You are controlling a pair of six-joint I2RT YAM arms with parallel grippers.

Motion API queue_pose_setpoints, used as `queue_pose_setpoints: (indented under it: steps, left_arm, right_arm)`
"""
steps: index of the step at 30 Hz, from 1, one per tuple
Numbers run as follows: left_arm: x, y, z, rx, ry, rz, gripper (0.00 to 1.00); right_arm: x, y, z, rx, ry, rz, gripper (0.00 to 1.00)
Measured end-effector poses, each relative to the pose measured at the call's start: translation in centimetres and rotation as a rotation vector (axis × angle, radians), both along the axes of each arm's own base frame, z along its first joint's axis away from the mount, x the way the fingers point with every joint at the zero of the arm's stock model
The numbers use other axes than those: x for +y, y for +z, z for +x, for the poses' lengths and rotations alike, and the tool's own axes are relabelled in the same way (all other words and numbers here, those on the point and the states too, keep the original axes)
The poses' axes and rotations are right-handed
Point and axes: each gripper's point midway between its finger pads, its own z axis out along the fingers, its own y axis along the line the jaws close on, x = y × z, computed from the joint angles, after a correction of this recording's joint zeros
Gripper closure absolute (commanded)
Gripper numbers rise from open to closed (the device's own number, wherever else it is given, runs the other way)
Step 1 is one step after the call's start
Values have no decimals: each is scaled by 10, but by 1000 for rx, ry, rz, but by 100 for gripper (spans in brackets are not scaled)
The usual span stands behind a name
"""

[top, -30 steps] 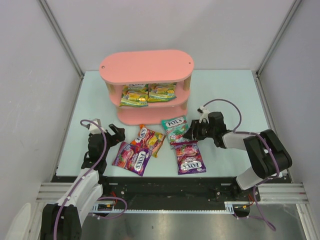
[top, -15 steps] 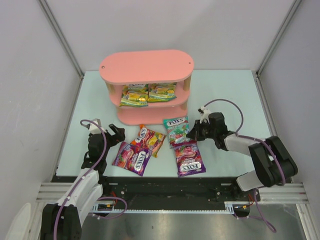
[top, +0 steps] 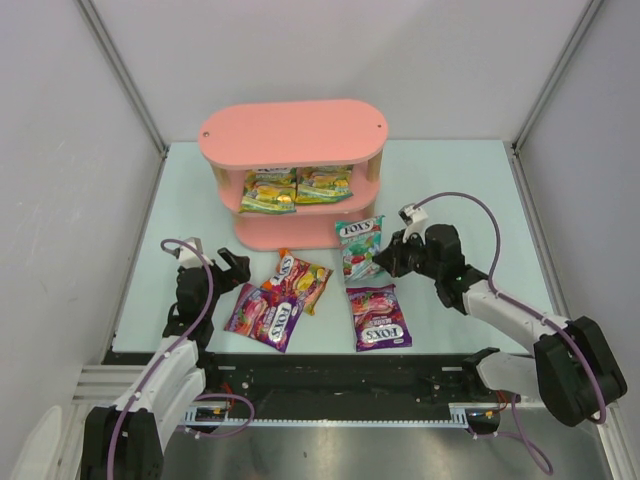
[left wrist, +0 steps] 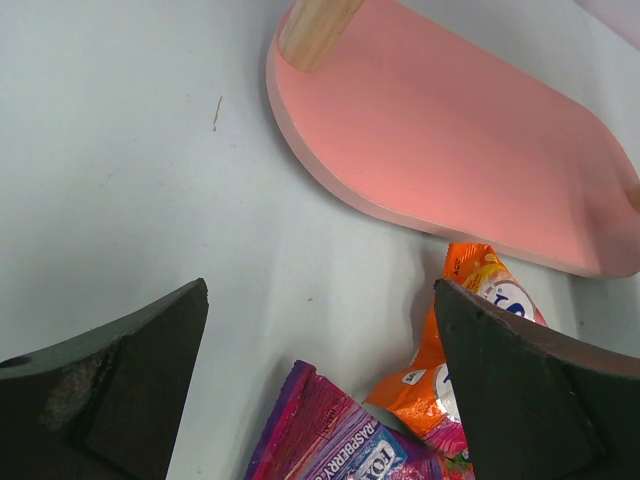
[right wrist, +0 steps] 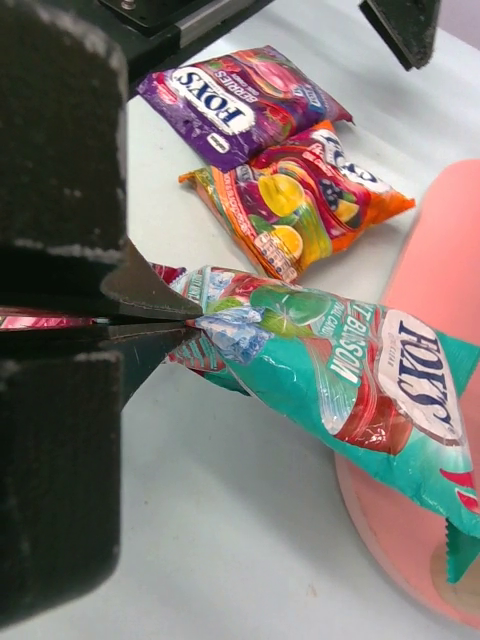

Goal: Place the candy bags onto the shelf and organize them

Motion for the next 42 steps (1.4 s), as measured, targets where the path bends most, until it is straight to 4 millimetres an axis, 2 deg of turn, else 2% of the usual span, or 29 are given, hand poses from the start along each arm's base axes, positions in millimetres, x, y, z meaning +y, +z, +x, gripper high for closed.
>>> queue_pose_setpoints:
  steps: [9,18,23,30,34,36,38,42]
  left_arm:
    - [0,0,0,0,0,0,0]
    - [0,0,0,0,0,0,0]
    - [0,0,0,0,0,0,0]
    - [0,0,0,0,0,0,0]
    - [0,0,0,0,0,0,0]
    - [0,0,0,0,0,0,0]
    - [0,0,0,0,0,0,0]
    - [0,0,0,0,0,0,0]
  right_arm:
    - [24,-7,-9,23,78,-14,100]
    - [41,20,-5,-22,109,25,100]
    - [48,31,-33,-29,171,12,100]
    - [56,59,-93,-59,334,22,100]
    - [62,87,-113,-90,407,32,100]
    - [69,109,-117,-117,436,37,100]
    - [78,140,-116,-163,457,56,100]
    - [97,204,-100,-264,460,105,100]
